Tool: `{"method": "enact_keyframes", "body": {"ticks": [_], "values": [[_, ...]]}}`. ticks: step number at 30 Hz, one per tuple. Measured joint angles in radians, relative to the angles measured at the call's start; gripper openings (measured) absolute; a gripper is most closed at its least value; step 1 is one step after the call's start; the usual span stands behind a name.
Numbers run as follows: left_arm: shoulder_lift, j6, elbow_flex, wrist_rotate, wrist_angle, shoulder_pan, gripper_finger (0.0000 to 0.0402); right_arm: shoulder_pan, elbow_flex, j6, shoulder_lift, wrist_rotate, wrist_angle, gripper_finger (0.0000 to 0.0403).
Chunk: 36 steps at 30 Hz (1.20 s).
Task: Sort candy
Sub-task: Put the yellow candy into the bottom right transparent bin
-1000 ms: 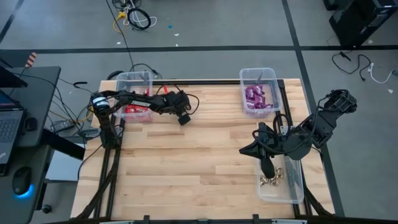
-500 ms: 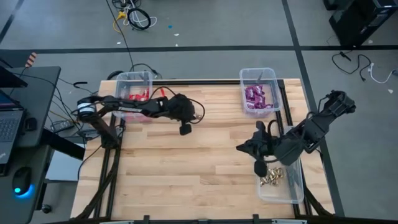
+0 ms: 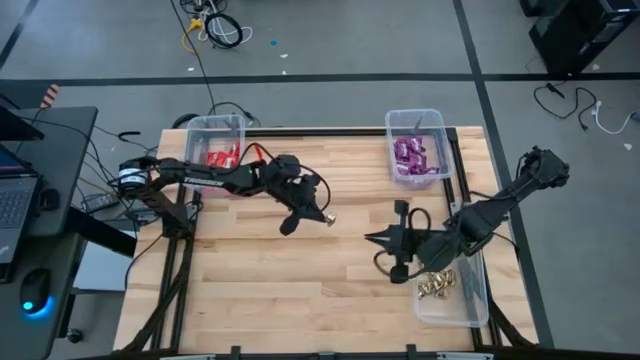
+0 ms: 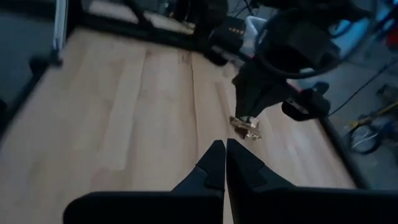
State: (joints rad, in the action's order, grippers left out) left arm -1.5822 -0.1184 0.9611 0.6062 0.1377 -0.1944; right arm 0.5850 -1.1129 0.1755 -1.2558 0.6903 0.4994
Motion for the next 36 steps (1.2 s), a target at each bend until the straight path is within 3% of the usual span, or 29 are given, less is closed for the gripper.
{"method": "enact_keyframes", "body": {"ticks": [6, 17, 27, 36], "values": [[0.000, 0.044, 0.000, 0.061, -0.079, 0.000, 0.0000, -0.023, 0.001, -0.145, -0.080, 0.002, -0.039, 0.0009], [-0.017, 0.044, 0.000, 0.061, -0.160, 0.017, 0.0000, -0.107, 0.001, -0.313, -0.247, 0.006, -0.201, 0.0059], [-0.018, 0.046, 0.000, 0.061, -0.131, 0.045, 0.0000, -0.168, 0.000, -0.359, -0.297, -0.034, -0.286, 0.0071], [-0.018, 0.106, 0.000, 0.072, 0.018, 0.060, 0.0000, -0.185, 0.000, -0.381, -0.298, -0.085, -0.305, 0.0071]]}}
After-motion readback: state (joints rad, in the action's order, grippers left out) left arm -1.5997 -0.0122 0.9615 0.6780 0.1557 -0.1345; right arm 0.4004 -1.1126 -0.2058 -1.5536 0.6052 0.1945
